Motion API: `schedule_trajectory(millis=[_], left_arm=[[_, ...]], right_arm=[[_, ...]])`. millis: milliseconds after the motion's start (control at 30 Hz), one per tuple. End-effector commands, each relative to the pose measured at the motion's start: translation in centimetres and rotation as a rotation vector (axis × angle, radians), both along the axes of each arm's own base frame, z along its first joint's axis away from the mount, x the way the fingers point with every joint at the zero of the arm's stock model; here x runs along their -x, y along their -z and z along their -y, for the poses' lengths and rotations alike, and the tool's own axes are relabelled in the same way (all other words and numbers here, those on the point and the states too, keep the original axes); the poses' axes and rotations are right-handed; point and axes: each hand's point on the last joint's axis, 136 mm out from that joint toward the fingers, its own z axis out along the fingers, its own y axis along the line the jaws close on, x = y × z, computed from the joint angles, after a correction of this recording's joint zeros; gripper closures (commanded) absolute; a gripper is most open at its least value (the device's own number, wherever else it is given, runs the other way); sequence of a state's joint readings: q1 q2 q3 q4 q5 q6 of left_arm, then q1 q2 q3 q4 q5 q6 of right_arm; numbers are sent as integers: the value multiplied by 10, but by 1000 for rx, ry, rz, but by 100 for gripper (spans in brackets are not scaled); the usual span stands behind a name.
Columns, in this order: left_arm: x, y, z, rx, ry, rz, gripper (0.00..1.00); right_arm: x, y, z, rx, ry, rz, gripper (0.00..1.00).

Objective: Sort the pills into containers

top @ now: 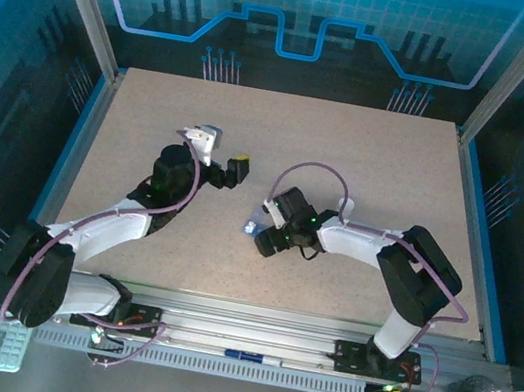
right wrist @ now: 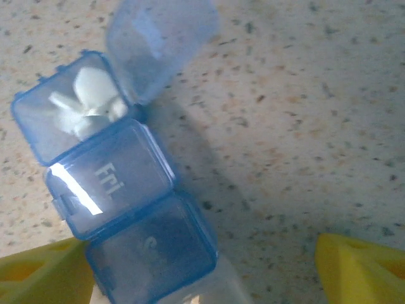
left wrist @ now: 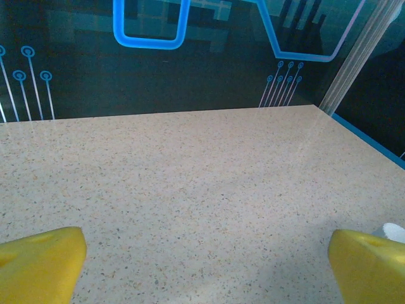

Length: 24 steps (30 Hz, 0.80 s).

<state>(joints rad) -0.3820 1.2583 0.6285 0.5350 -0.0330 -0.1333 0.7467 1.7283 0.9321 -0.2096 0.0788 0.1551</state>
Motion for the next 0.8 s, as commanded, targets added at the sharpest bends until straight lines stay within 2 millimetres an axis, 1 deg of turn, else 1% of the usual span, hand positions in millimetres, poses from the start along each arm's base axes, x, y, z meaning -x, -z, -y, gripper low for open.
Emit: schedule_trajectory(millis=[0, 133, 233, 400, 500, 600, 667, 700, 767], left_arm=[[0, -14, -3, 30, -8, 27, 1], [0, -14, -1, 36, -3, 25, 1], [-1, -13, 1, 42, 10, 28, 1], [-3, -15, 9, 88, 41, 55, 1], [-9, -14, 5, 120, 7, 56, 1], [-16, -12, -5, 172, -68, 33, 1], [-19, -9, -19, 242, -161, 14, 1], [-19, -9, -23, 262, -179, 21, 1], [-18, -13, -22, 269, -146, 46, 1]], right_arm=[[-14, -6, 2, -1, 20, 21, 13], [-12, -13, -4, -41, -18, 22, 13], [-9, -16, -4, -61, -21, 16, 12], [-9, -33, -2, -118, 7, 21, 11], [-11, -40, 3, -143, 46, 17, 11], [-10, -41, 9, -155, 65, 3, 11], [-6, -40, 12, -146, 53, -1, 11], [-4, -39, 14, -136, 49, -8, 10], [1, -32, 19, -104, 46, -27, 9]])
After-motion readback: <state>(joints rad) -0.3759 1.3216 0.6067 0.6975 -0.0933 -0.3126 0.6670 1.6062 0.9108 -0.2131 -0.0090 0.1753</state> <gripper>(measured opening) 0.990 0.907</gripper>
